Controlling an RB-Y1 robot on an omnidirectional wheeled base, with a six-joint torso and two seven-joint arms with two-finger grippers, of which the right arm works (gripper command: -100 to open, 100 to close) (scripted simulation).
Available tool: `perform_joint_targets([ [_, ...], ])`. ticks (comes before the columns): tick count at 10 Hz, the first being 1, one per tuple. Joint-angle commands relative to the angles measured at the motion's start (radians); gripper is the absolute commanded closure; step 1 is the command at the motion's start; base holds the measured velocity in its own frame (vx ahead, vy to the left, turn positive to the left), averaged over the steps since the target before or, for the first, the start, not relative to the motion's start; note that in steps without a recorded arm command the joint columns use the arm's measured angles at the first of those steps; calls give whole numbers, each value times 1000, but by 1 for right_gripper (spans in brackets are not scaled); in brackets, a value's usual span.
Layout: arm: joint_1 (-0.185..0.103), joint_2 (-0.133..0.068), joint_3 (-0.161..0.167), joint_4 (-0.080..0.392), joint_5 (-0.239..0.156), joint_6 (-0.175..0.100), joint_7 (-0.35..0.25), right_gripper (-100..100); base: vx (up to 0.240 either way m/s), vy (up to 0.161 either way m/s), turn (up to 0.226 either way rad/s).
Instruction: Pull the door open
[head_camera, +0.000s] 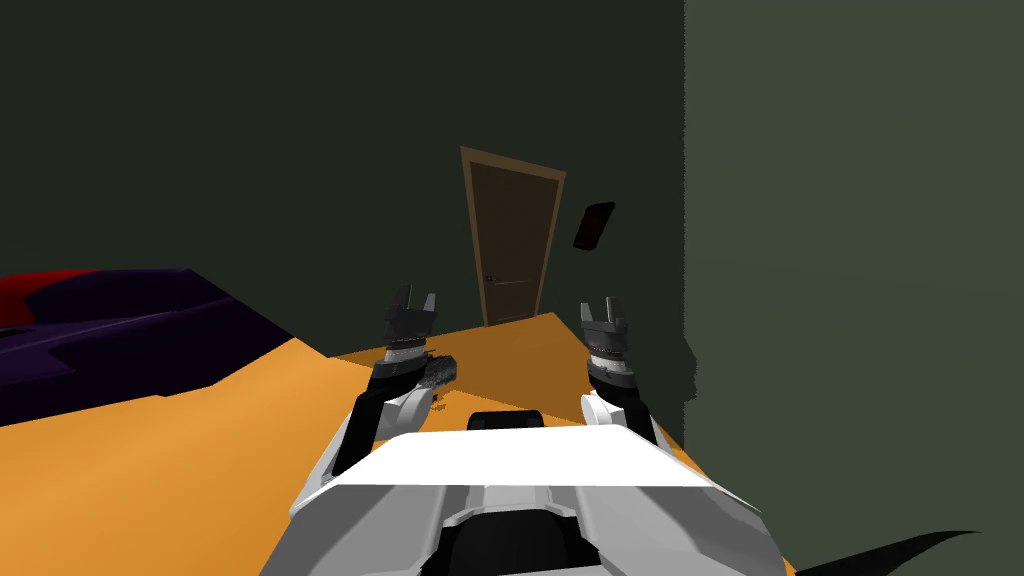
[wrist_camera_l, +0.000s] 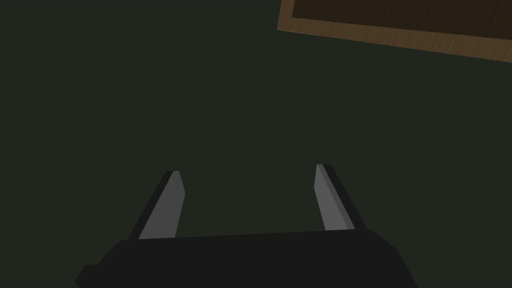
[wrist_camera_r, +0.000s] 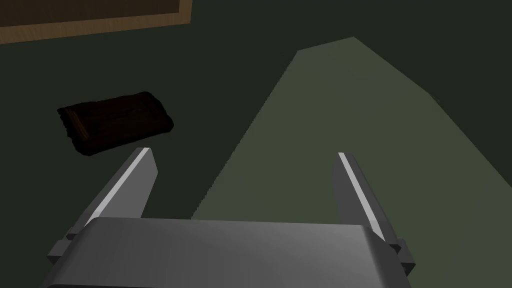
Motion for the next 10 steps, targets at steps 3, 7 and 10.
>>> perform_joint_targets([
  [3, -28, -15, -3, 63, -6, -1, -2, -100, 100, 38, 49],
  [7, -60, -29, -6, 134, -12, -3, -4, -100, 71, 46, 39],
  [10, -85, -40, -8, 188, -17, -4, -6, -100, 81, 33, 40],
])
